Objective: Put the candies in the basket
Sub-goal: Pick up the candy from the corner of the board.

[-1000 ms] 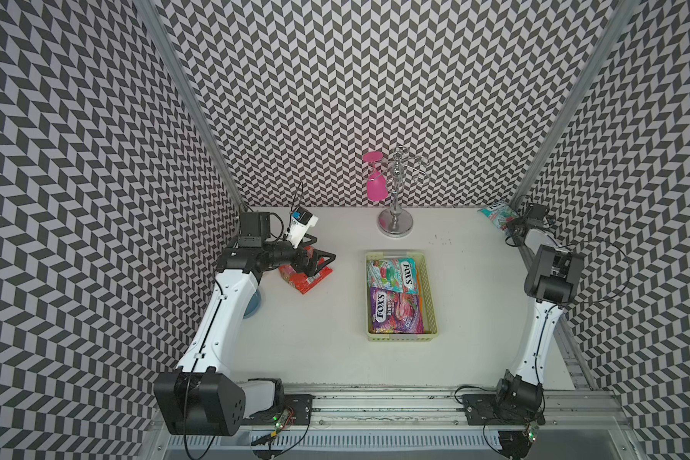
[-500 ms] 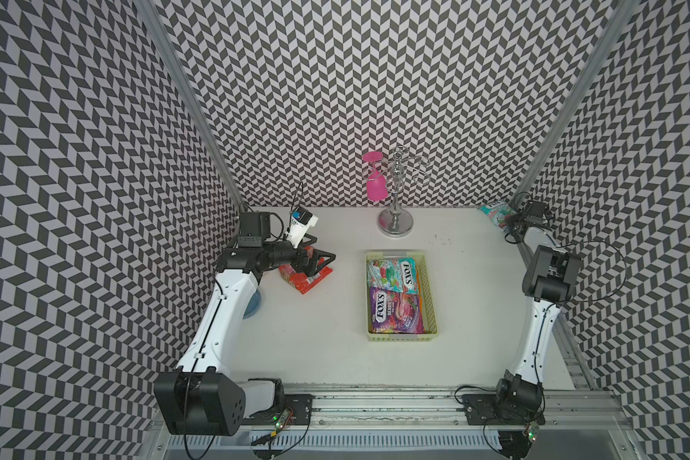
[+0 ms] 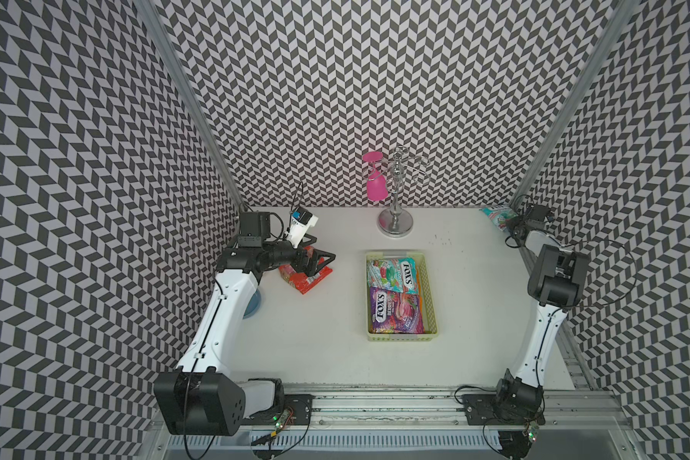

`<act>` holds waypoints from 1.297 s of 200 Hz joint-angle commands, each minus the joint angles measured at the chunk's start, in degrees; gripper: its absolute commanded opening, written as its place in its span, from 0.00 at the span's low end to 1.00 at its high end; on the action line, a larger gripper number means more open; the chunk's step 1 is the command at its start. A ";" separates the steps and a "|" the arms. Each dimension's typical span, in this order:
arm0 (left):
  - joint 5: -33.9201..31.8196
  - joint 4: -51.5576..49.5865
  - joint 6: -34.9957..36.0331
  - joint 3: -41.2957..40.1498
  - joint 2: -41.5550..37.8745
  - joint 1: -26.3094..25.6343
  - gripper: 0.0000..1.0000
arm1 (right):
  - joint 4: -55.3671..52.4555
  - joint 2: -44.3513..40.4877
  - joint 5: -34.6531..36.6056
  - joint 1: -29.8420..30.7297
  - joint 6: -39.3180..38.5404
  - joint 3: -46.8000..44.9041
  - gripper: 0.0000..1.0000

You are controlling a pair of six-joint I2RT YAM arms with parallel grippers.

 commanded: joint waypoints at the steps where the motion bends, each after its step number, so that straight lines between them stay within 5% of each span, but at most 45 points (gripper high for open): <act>1: 0.29 0.72 -0.04 1.49 -0.96 0.35 0.99 | 6.61 -9.29 -1.66 1.54 -1.06 -4.54 0.00; 49: -4.64 2.73 0.23 1.50 -1.87 -2.73 0.99 | 13.09 -23.82 -4.39 3.96 1.64 -20.01 0.00; 117: -9.59 11.25 3.17 1.75 -1.85 -10.31 0.99 | 11.94 -40.60 -11.21 6.48 4.36 -27.86 0.00; 185: -12.33 13.75 -3.85 -0.32 -4.53 -9.99 0.99 | 6.22 -50.52 -20.75 12.76 3.61 -27.97 0.00; 259: -9.78 10.34 -3.20 -5.16 -9.58 -5.25 0.99 | 4.16 -52.74 -26.22 29.21 4.30 -28.84 0.00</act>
